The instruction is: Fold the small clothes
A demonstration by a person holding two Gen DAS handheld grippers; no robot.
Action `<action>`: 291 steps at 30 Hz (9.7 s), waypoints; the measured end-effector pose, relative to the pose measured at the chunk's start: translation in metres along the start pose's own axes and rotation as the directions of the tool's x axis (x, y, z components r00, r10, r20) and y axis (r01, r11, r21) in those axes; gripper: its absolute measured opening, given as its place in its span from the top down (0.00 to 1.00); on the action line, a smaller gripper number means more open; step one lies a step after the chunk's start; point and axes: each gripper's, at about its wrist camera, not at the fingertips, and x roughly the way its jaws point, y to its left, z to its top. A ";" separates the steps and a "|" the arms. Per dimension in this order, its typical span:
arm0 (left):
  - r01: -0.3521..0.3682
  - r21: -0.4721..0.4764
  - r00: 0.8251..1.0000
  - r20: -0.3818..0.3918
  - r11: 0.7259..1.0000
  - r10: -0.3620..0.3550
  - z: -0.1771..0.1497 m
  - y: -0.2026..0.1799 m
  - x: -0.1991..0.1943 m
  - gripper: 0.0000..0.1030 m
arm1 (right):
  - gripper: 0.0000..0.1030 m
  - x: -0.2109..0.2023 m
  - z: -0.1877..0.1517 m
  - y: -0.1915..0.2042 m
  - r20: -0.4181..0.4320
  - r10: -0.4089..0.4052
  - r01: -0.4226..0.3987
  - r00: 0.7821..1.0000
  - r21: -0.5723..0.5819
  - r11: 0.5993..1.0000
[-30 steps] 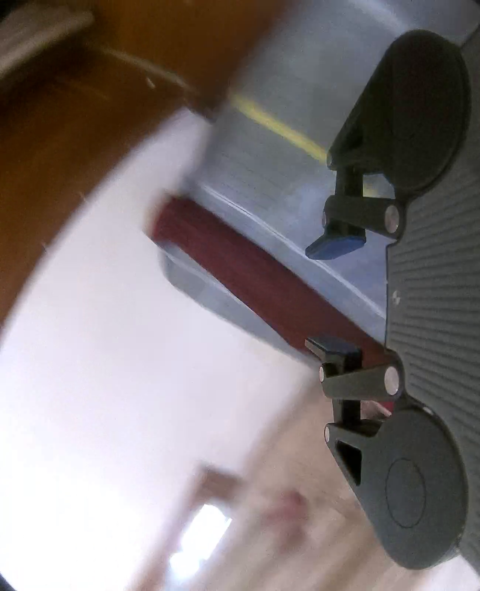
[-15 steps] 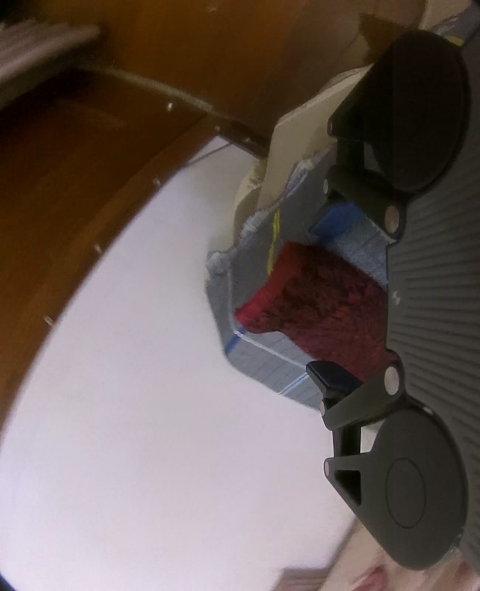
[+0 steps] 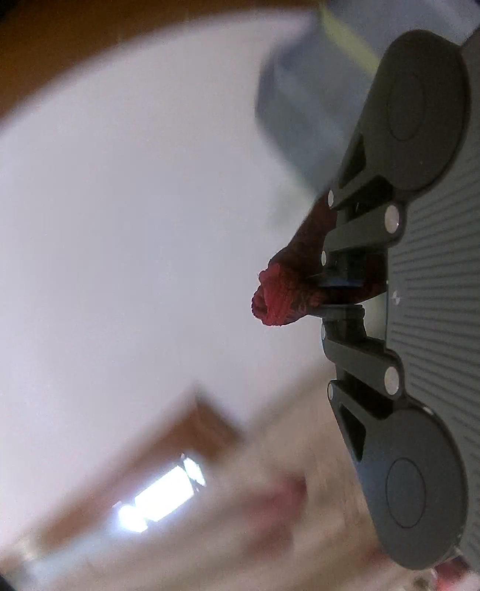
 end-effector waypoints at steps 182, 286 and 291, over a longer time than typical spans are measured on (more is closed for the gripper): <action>0.188 0.066 0.974 -0.142 0.980 -0.177 0.000 -0.014 0.005 0.00 | 0.44 -0.137 -0.248 0.052 -0.410 -0.015 -0.085 0.912 -0.225 0.971; 0.425 -0.152 0.886 -0.135 0.892 -0.444 0.019 0.009 -0.089 0.90 | 0.89 -0.214 -0.246 0.080 -0.414 0.362 -0.303 0.835 0.203 0.931; 0.430 -0.142 0.890 -0.100 0.891 -0.445 0.047 -0.002 -0.064 0.90 | 0.89 -0.185 -0.218 0.086 -0.401 0.361 -0.317 0.842 0.174 0.932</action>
